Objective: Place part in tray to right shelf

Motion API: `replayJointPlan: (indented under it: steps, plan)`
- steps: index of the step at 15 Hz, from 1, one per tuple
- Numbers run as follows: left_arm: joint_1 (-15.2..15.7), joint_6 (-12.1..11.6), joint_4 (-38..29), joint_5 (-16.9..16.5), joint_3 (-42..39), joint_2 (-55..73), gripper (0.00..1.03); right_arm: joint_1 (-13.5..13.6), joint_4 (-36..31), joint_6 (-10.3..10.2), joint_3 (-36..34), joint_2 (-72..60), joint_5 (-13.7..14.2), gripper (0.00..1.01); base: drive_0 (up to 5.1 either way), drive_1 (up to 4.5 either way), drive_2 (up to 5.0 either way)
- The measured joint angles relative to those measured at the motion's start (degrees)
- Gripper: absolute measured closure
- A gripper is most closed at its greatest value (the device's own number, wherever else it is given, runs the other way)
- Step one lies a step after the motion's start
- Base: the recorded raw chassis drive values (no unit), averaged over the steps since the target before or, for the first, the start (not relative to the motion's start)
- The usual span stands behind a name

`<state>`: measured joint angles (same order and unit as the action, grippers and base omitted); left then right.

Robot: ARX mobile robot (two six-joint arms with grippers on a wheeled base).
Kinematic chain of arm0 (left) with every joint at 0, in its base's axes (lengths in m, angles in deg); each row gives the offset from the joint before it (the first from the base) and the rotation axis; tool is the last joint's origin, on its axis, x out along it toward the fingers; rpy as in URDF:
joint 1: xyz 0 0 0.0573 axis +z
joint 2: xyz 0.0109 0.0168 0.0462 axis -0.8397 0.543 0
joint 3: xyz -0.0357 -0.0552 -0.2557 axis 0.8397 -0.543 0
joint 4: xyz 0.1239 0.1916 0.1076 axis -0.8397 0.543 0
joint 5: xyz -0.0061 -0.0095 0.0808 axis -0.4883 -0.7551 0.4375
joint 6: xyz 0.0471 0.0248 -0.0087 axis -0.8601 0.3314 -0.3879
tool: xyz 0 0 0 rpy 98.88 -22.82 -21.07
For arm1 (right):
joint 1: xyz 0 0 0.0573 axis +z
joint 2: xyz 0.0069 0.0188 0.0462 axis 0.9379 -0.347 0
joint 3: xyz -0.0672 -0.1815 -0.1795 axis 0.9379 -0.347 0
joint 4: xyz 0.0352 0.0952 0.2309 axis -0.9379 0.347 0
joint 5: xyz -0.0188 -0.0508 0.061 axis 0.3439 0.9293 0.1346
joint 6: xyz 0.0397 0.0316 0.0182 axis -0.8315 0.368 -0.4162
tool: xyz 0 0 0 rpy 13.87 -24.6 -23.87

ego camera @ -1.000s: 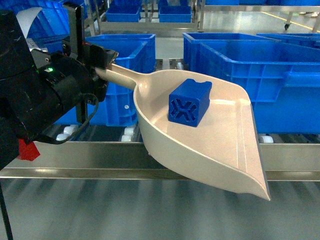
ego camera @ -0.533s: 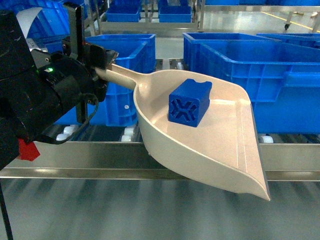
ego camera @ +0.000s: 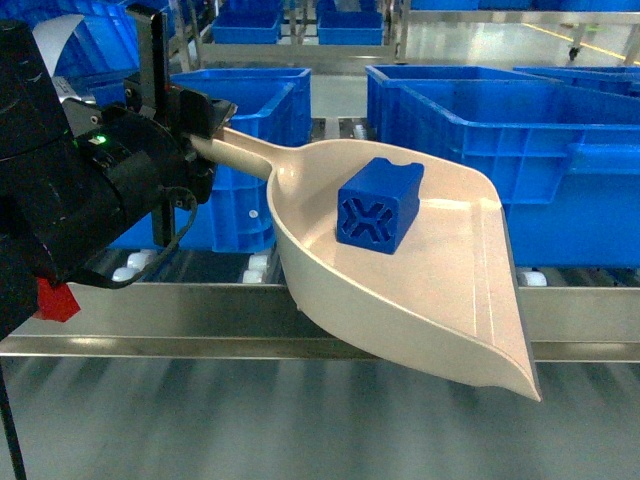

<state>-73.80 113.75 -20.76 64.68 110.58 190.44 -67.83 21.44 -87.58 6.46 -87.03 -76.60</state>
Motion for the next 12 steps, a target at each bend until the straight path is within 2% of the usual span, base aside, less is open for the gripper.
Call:
replayJointPlan:
  steps: [4,5,9,12]
  plan:
    - [0.0,0.0,0.0,0.0,0.0,0.0,0.91,0.0,0.0,0.0,0.0,0.0,0.0,0.03,0.0,0.00,0.0]
    - [0.0,0.2,3.8,-1.1,0.0,-0.8,0.91,0.0,0.0,0.0,0.0,0.0,0.0,0.03,0.0,0.00,0.0]
    - [0.0,0.1,-0.1,-6.2,-2.3,-2.0,0.91,0.0,0.0,0.0,0.0,0.0,0.0,0.03,0.0,0.00,0.0]
    - [-0.1,0.2,0.5,-6.4,-7.9,-8.3,0.91,0.0,0.0,0.0,0.0,0.0,0.0,0.03,0.0,0.00,0.0]
